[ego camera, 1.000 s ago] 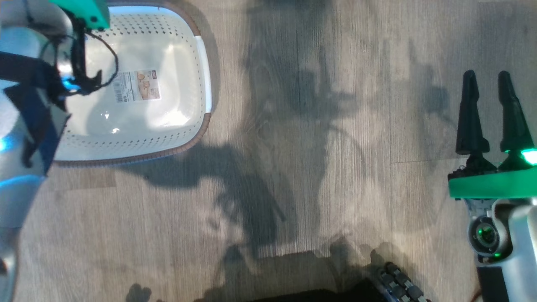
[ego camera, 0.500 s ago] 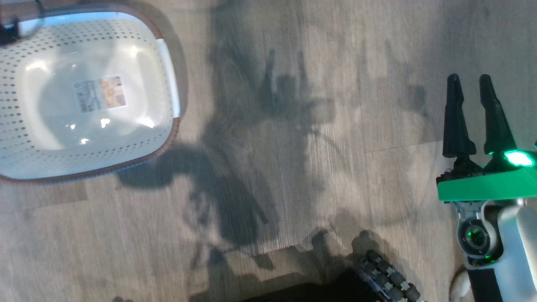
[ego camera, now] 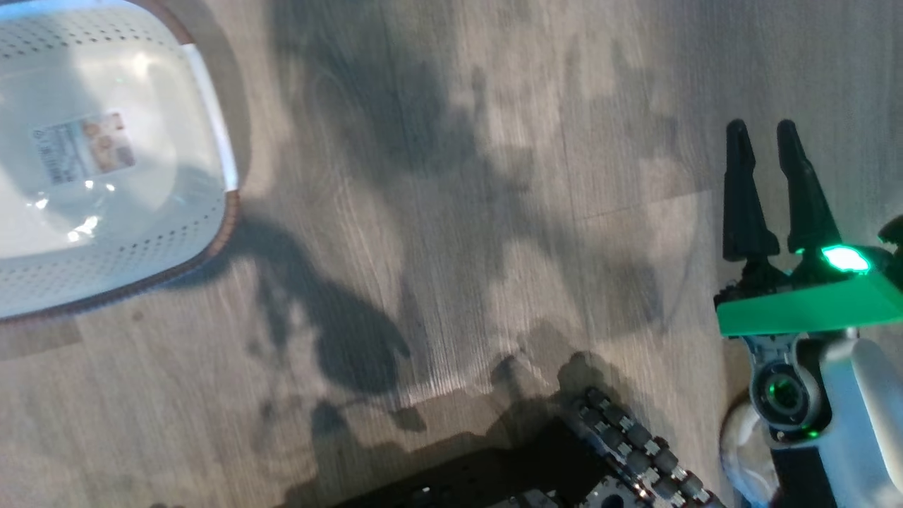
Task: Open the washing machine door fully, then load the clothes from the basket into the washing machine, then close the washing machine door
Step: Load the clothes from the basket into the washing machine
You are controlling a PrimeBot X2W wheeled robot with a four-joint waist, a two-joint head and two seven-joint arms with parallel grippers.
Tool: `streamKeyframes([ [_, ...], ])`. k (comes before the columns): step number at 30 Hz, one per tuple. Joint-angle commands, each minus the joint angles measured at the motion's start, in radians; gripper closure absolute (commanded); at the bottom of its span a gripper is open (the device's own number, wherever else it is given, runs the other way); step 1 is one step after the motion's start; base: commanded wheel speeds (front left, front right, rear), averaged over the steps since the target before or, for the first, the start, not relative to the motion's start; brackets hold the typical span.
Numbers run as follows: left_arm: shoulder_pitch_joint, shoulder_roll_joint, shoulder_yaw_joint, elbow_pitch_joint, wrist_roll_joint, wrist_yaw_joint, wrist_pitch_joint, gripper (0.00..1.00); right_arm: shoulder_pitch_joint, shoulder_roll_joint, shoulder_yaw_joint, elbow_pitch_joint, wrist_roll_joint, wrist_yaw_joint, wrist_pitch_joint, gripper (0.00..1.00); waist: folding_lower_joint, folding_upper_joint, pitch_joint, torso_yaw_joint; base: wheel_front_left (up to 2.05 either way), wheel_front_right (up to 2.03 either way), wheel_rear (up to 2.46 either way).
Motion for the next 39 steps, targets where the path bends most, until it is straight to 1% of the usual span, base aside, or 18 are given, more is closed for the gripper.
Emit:
streamKeyframes([
  [1,-0.074,0.064,0.021,0.001,0.03,-0.013,-0.001,1.0,0.004,-0.005,0.02,-0.028,0.013,0.004,-0.01,0.0,0.0,0.0,0.026,-0.026,0.0,0.0,0.0],
  [5,-0.172,0.06,-0.011,0.054,0.078,-0.044,-0.026,1.0,-0.003,-0.004,0.033,-0.029,0.03,0.004,-0.01,0.0,0.0,0.0,0.053,-0.047,0.0,0.0,0.0],
  [8,-0.25,0.051,-0.033,0.101,0.111,-0.077,-0.079,1.0,-0.01,-0.004,0.045,-0.033,0.043,0.004,-0.01,0.0,0.0,0.0,0.071,-0.062,0.0,0.0,0.0],
  [12,-0.349,0.029,-0.083,0.137,0.183,-0.105,-0.169,1.0,-0.018,-0.004,0.061,-0.035,0.06,0.004,-0.01,0.0,0.0,0.0,0.089,-0.078,0.0,0.0,0.0],
  [15,-0.414,0.006,-0.111,0.16,0.227,-0.107,-0.246,1.0,-0.023,-0.004,0.069,-0.038,0.07,0.004,-0.01,0.0,0.0,0.0,0.1,-0.086,0.0,0.0,0.0],
  [16,-0.414,0.006,-0.111,0.16,0.227,-0.107,-0.246,1.0,-0.023,-0.004,0.069,-0.038,0.07,0.004,-0.01,0.0,0.0,0.0,0.1,-0.086,0.0,0.0,0.0],
  [19,-0.462,-0.018,-0.127,0.187,0.248,-0.109,-0.309,1.0,-0.026,-0.004,0.076,-0.039,0.077,0.004,-0.01,0.0,0.0,0.0,0.108,-0.092,0.0,0.0,0.0],
  [22,-0.491,-0.038,-0.139,0.221,0.261,-0.106,-0.339,1.0,-0.026,-0.004,0.08,-0.039,0.082,0.004,-0.01,0.0,0.0,0.0,0.114,-0.093,0.0,0.0,0.0],
  [25,-0.498,-0.055,-0.145,0.261,0.256,-0.104,-0.332,1.0,-0.028,-0.004,0.093,-0.037,0.085,0.004,-0.01,0.0,0.0,0.0,0.117,-0.094,0.0,0.0,0.0],
  [29,-0.491,-0.063,-0.138,0.3,0.238,-0.089,-0.305,1.0,-0.03,-0.004,0.094,-0.036,0.088,0.004,-0.01,0.0,0.0,0.0,0.122,-0.094,0.0,0.0,0.0],
  [30,-0.489,-0.065,-0.136,0.305,0.234,-0.085,-0.302,0.58,-0.03,-0.004,0.093,-0.035,0.088,0.004,-0.01,0.0,0.0,0.0,0.122,-0.093,0.0,0.0,0.0],
  [31,-0.486,-0.067,-0.135,0.31,0.231,-0.081,-0.297,0.04,-0.03,-0.004,0.091,-0.034,0.086,0.004,-0.01,0.0,0.0,0.0,0.122,-0.09,0.0,0.0,0.0],
  [32,-0.484,-0.069,-0.137,0.311,0.23,-0.079,-0.296,0.0,-0.03,-0.004,0.089,-0.033,0.085,0.004,-0.01,0.0,0.0,0.0,0.123,-0.088,0.0,0.0,0.0],
  [39,-0.464,-0.1,-0.132,0.291,0.197,-0.059,-0.299,0.0,-0.037,-0.004,0.076,-0.03,0.073,0.004,-0.01,0.0,0.0,0.0,0.122,-0.057,0.0,0.0,0.0],
])
